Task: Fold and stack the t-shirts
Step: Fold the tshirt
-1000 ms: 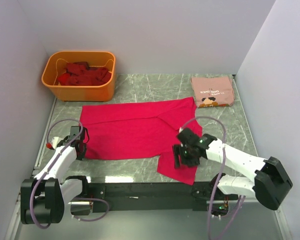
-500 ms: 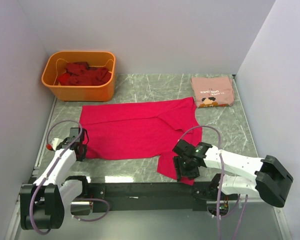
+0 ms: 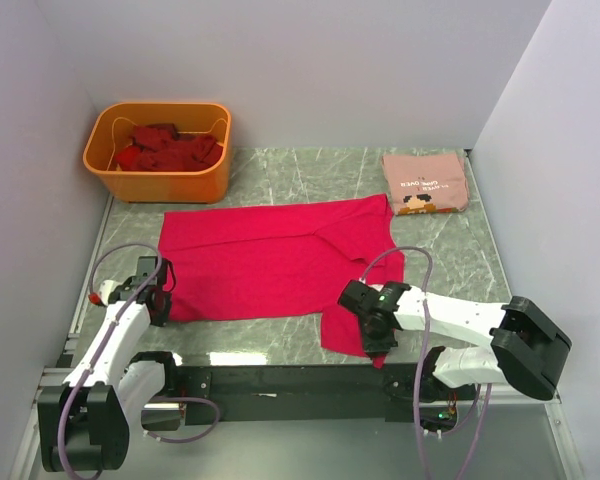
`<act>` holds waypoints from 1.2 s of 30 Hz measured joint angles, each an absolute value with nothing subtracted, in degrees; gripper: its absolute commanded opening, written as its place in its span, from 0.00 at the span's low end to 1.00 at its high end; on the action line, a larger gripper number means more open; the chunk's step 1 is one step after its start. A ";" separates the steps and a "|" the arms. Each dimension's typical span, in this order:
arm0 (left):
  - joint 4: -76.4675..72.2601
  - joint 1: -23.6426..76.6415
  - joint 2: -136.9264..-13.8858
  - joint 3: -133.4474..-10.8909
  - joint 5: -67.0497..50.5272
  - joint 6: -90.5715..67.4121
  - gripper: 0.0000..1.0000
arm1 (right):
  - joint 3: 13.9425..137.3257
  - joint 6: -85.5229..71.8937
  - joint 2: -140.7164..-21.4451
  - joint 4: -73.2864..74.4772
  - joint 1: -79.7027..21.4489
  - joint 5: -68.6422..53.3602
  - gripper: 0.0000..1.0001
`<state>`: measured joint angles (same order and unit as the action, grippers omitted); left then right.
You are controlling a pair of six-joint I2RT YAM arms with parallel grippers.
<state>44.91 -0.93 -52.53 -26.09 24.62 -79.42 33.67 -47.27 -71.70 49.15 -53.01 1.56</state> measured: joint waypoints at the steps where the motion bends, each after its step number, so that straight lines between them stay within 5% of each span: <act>1: 45.10 -0.93 -52.31 -26.30 24.62 -79.42 0.01 | 33.91 -47.44 -71.85 49.19 -53.01 2.35 0.07; 12: 47.51 -0.93 -50.11 -28.51 24.60 -79.29 0.01 | 43.22 -44.23 -72.23 52.23 -51.81 8.91 0.00; 36: 44.40 -0.93 -59.57 -38.57 25.54 -78.50 0.01 | 65.43 -30.89 -81.60 48.42 -30.22 11.07 0.00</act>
<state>44.40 -0.93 -59.57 -38.57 25.54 -78.50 65.43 -30.89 -81.60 48.42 -30.22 11.07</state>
